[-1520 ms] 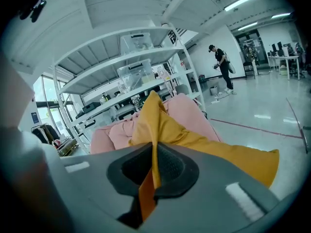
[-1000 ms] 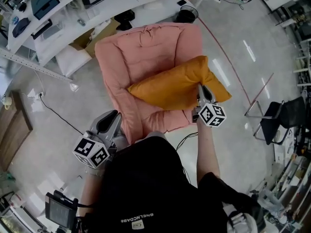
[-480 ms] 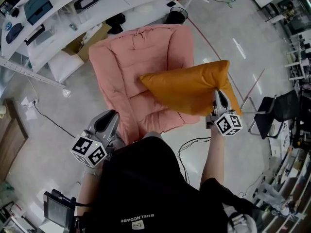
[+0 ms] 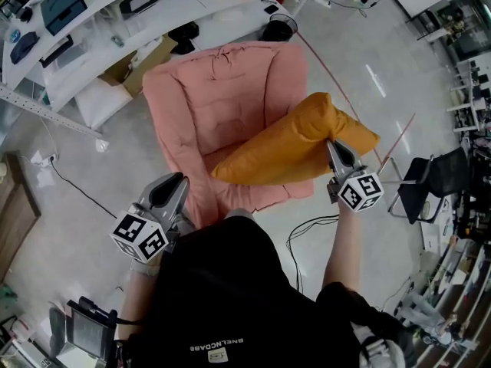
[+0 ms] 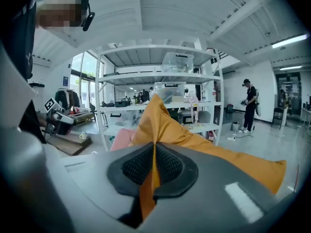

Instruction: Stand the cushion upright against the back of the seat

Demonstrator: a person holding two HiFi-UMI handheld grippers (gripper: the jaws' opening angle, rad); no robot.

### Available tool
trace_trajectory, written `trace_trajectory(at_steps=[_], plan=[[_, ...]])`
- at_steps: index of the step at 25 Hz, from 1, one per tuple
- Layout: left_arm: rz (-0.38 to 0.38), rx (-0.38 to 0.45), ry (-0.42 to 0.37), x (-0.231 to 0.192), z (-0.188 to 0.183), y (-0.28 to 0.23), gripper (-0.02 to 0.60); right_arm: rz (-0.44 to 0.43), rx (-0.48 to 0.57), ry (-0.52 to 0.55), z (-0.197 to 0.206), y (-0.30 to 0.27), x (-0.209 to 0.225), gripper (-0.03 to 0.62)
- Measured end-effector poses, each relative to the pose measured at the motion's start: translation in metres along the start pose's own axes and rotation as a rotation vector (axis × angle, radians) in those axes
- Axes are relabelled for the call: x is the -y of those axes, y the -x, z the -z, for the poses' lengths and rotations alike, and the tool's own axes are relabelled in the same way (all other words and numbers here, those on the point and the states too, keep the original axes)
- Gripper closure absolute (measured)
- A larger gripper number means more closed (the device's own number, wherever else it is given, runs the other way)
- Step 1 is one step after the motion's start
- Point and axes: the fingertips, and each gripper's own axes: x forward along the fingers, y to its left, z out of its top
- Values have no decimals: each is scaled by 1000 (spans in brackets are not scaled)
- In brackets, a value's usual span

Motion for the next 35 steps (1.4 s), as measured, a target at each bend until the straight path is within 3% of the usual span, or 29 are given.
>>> trace_trajectory(at_steps=[5, 10, 14, 25, 30, 35], plan=[[-34, 9, 10, -8, 0, 6, 514, -75, -94, 26, 28, -55, -17, 582], [-88, 20, 24, -22, 0, 14, 514, -201, -207, 137, 56, -119, -58, 577], [-134, 35, 24, -11, 2, 18, 513, -260, -293, 168, 86, -154, -84, 576], [-274, 58, 59, -36, 9, 44, 512, -266, -420, 187, 124, -279, -102, 565], [-327, 73, 81, -44, 12, 57, 512, -279, -460, 134, 138, -317, -99, 561], [-342, 78, 94, -46, 17, 64, 512, -247, -457, 29, 141, -330, -101, 508]])
